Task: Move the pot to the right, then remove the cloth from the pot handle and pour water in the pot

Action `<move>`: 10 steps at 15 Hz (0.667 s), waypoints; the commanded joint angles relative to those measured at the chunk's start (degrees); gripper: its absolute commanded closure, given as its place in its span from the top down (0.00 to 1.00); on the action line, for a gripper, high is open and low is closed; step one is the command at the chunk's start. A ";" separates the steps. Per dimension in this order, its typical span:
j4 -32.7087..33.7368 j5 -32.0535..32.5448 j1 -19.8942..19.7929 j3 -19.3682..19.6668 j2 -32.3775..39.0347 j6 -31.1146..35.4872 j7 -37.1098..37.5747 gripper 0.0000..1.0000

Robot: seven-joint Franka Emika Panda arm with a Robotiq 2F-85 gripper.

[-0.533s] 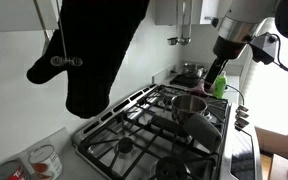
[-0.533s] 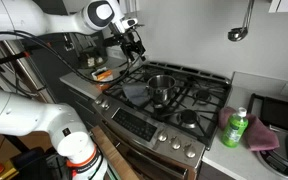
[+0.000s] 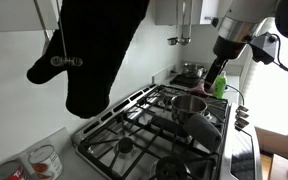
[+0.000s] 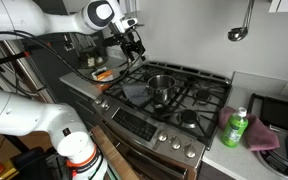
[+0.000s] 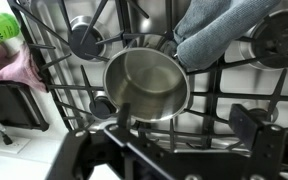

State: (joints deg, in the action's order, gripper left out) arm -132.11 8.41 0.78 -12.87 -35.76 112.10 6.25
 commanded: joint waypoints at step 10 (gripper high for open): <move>-3.56 -12.73 0.17 0.54 8.65 5.73 26.52 1.00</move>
State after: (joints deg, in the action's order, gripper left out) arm -133.67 -1.16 0.63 -13.01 -27.42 115.91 29.57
